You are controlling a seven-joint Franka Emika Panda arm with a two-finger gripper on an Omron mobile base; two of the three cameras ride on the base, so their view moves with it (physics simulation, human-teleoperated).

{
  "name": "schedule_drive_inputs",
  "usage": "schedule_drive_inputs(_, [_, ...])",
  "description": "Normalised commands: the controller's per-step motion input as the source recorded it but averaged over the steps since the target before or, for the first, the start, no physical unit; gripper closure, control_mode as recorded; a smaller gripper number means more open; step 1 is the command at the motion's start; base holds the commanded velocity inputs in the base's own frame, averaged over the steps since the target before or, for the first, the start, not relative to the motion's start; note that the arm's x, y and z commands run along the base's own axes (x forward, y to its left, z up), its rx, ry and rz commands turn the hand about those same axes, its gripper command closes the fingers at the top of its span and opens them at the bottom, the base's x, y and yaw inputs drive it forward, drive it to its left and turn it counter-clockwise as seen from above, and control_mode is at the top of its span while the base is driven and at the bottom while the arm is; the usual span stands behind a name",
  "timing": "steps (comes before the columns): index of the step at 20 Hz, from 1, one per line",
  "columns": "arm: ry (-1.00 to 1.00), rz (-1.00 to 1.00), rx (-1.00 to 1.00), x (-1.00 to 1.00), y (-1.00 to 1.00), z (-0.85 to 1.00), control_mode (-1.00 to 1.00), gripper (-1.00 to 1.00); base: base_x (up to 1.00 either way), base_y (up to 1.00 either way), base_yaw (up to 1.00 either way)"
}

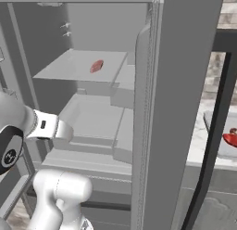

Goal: Place one mushroom and one steak in each tupperware on the nearby counter, to pack two identical lunches.

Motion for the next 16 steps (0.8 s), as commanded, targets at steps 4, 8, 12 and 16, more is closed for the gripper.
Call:
schedule_drive_inputs(4, [0.00, 0.00, 0.00, 0.06, 0.00, 0.00, -1.00, -1.00, 0.25, 0.00, 0.00])
schedule_drive_inputs(8, [-0.04, 0.00, 0.00, 0.15, 0.00, 0.12, -1.00, -1.00, 0.00, 0.00, 0.00])
schedule_drive_inputs(12, [-0.11, 0.00, 0.00, 0.20, 0.00, 0.28, -1.00, -1.00, 0.00, 0.00, 0.00])
schedule_drive_inputs(16, [-0.05, 0.00, 0.02, 0.37, 0.00, 0.32, -1.00, -1.00, 0.00, 0.00, 0.00])
